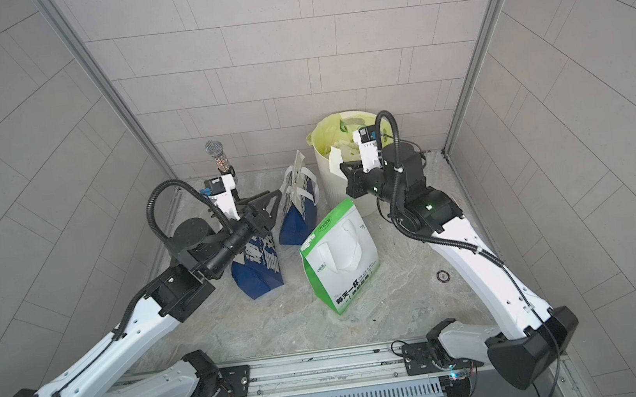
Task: Shred takeout receipts and throw away
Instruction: Place the takeout receipt in the trash bin, then reset both arms
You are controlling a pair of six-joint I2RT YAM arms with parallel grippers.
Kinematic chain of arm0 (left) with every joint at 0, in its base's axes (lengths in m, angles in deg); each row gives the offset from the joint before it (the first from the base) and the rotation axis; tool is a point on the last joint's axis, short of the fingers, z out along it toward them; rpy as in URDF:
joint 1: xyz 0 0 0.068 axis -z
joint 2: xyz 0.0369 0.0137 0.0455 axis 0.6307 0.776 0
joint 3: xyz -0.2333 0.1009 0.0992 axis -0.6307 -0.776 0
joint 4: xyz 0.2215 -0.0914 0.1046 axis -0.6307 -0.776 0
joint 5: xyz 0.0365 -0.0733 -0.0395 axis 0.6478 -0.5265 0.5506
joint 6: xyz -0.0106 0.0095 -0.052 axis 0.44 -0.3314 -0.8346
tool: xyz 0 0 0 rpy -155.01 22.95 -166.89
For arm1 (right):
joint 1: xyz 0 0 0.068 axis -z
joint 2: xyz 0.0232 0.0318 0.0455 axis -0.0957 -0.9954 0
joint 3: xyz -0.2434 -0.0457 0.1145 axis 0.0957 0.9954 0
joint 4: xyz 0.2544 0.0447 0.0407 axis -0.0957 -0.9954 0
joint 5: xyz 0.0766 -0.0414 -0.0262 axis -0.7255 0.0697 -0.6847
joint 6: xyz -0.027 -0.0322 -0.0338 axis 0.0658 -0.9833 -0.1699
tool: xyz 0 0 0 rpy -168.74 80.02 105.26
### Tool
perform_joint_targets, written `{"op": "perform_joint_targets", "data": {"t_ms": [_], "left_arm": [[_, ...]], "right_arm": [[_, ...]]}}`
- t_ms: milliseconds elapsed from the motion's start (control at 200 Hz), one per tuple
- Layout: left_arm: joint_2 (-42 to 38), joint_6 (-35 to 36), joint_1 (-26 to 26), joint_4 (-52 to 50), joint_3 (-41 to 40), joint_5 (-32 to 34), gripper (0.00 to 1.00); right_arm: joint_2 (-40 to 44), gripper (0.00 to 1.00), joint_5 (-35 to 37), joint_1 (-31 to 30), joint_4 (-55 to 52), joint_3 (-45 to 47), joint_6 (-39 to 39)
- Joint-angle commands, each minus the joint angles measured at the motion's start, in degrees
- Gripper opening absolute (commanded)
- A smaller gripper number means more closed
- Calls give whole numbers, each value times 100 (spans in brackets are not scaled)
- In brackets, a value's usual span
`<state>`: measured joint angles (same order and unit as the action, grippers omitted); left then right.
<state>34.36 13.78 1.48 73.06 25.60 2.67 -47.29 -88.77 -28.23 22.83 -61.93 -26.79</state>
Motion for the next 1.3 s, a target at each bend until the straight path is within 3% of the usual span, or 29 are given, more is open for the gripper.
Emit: {"op": "perform_joint_targets", "data": {"t_ms": [0, 130, 280, 370, 510, 730, 831, 941, 1076, 1186, 1296], "left_arm": [[-196, 304, -267, -948, 186, 1274, 49], [-391, 238, -592, -1293, 157, 1567, 49], [-496, 154, -1042, -1380, 133, 1256, 49], [-463, 181, -1271, -1514, 197, 1174, 49], [-484, 229, -1583, -1610, 166, 1241, 49], [-526, 292, -2197, -1684, 88, 1506, 51], [-556, 295, -2589, -1784, -25, 1903, 55], [-567, 321, -2951, -1713, -426, 2479, 56], [-644, 322, -3324, -1815, -998, 3144, 56], [-708, 427, -3552, -1640, -1572, 3404, 56], [-669, 703, -3725, -1299, -2102, 3461, 59]], "right_arm": [[-588, 0, 1314, 86, -321, -445, -905], [-1269, 0, 1698, 262, -231, -996, -1032], [-1969, 0, 1791, 332, -557, -1637, -1245], [-2240, 17, 1832, 332, -941, -2012, -1297], [-2199, 31, 1880, 325, -988, -2125, -1325], [-1630, 37, 2097, 332, -1246, -2020, -1618], [-814, 40, 2115, 332, -1196, -1239, -1754], [454, 42, 2533, 406, -515, 521, -1869], [1717, 43, 3110, 788, 243, 2501, -1454], [2124, 51, 3414, 972, 1060, 3880, -1229], [1937, 57, 3695, 1029, 2463, 5089, -1088]]}}
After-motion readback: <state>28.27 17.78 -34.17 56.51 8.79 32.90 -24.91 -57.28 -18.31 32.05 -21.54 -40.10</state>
